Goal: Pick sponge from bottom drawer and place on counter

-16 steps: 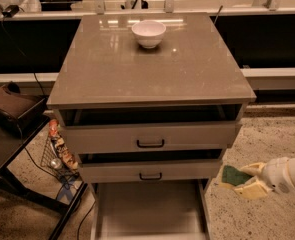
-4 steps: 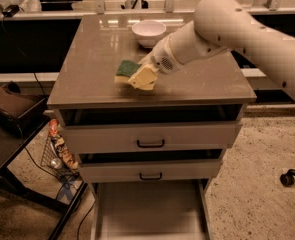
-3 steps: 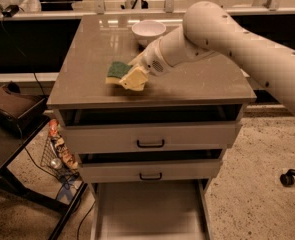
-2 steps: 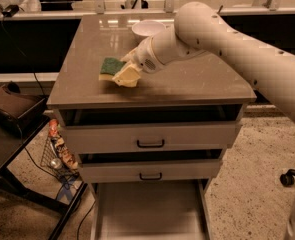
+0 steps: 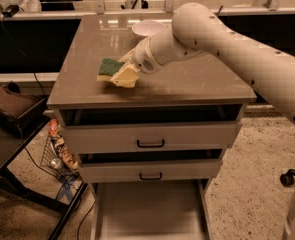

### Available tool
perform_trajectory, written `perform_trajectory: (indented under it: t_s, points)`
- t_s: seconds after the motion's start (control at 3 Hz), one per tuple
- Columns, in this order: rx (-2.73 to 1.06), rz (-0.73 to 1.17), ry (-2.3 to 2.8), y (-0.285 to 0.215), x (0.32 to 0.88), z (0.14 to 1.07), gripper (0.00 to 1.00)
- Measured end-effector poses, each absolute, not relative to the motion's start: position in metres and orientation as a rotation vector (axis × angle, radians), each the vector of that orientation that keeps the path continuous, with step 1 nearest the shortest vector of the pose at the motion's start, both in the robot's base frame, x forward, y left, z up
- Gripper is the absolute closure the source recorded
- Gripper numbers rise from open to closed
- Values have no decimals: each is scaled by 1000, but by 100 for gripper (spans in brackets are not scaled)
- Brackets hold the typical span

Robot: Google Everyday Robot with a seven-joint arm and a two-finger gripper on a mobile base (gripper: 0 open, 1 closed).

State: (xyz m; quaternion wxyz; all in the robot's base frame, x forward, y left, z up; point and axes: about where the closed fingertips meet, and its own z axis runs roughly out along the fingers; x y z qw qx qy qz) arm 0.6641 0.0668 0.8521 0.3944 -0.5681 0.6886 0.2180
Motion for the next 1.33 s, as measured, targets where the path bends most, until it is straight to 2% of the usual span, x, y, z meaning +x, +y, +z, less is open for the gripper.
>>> perform_trajectory:
  t_s: [0.67,1.0,1.33]
  points:
    - [-1448,560,1745,71,663,850,15]
    - [-1451,564,1745,73,662,848,0]
    - [-1451,564,1745,73,662,848,0]
